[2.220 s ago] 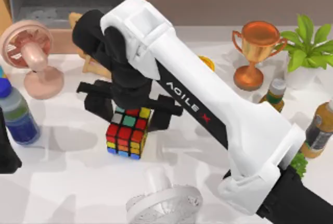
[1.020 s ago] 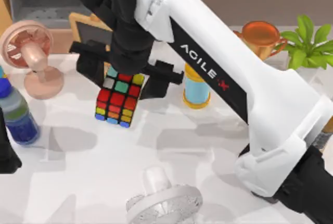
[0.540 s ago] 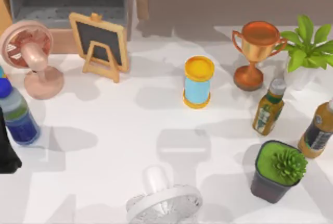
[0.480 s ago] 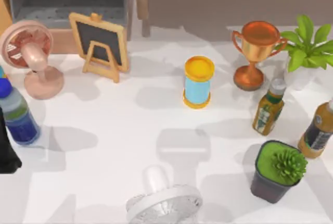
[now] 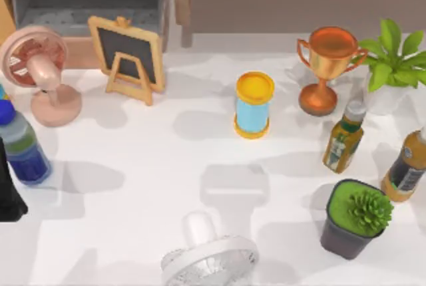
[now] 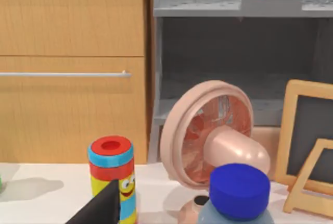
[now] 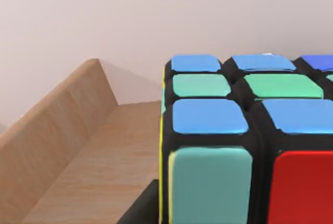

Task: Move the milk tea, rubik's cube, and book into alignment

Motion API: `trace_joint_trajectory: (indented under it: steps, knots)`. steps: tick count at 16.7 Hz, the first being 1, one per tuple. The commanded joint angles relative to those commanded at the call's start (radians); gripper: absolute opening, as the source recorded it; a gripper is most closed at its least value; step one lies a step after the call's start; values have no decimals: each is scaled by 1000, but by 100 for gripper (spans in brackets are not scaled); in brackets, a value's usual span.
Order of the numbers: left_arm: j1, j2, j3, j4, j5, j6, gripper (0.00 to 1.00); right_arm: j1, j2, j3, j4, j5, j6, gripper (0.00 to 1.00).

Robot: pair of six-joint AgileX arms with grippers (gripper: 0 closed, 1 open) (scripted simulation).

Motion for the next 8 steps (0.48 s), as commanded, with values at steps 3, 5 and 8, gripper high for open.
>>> trace_joint_trajectory:
  steps: [3,5,8]
  knots:
    - [0,0,0,0,0,0,100,-153,-118,-265,216,-11,-125,0]
    - [0,0,0,0,0,0,100,-240,-170,-414,334,-14,-189,0]
    - [0,0,0,0,0,0,100,-337,-211,-572,464,-14,-255,0]
